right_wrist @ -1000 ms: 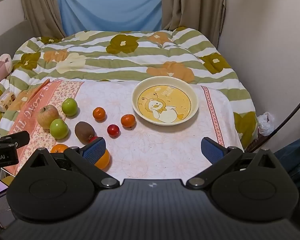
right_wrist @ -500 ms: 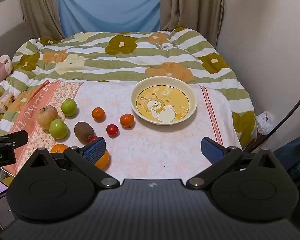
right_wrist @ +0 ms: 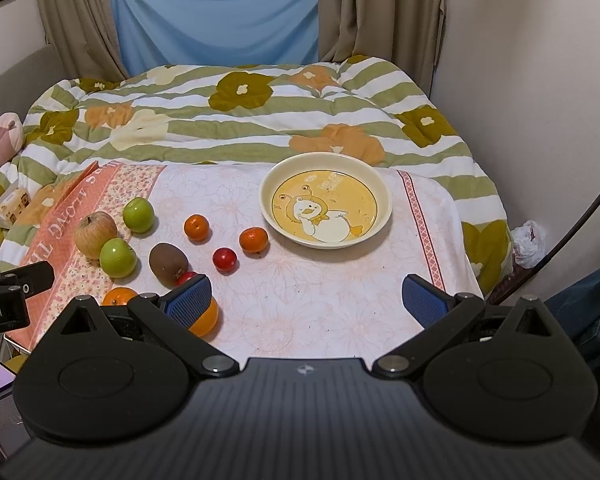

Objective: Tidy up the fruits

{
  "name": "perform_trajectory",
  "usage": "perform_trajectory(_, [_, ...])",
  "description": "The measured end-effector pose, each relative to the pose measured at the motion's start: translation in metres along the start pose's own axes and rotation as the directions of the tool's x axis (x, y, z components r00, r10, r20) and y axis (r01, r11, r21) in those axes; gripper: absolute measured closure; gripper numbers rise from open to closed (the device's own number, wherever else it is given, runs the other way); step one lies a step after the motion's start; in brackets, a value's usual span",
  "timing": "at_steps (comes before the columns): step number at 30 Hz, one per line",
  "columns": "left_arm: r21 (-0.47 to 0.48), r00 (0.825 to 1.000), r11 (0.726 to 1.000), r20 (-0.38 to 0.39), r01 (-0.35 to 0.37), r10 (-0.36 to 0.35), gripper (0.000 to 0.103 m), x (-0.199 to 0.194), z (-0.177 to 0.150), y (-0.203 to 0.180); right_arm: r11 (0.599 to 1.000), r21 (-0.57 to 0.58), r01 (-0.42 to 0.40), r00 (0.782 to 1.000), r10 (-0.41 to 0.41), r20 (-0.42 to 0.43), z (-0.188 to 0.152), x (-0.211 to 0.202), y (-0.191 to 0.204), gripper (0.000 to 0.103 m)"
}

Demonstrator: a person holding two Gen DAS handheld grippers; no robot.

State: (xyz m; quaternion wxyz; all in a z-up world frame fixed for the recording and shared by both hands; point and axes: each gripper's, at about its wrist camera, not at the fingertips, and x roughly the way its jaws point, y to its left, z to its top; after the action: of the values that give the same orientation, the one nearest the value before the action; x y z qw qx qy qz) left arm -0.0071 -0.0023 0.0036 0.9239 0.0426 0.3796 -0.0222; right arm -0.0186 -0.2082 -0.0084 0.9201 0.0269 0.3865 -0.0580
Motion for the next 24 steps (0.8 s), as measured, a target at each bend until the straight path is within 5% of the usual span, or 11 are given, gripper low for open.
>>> perform_trajectory(24, [-0.008,1.000,1.000,0.004,0.017,-0.016,0.000,-0.0015,-0.0001,0.0038,1.000,0.005,0.008,1.000,-0.008,-0.003,-0.0004,-0.0022,-0.0017,0.000])
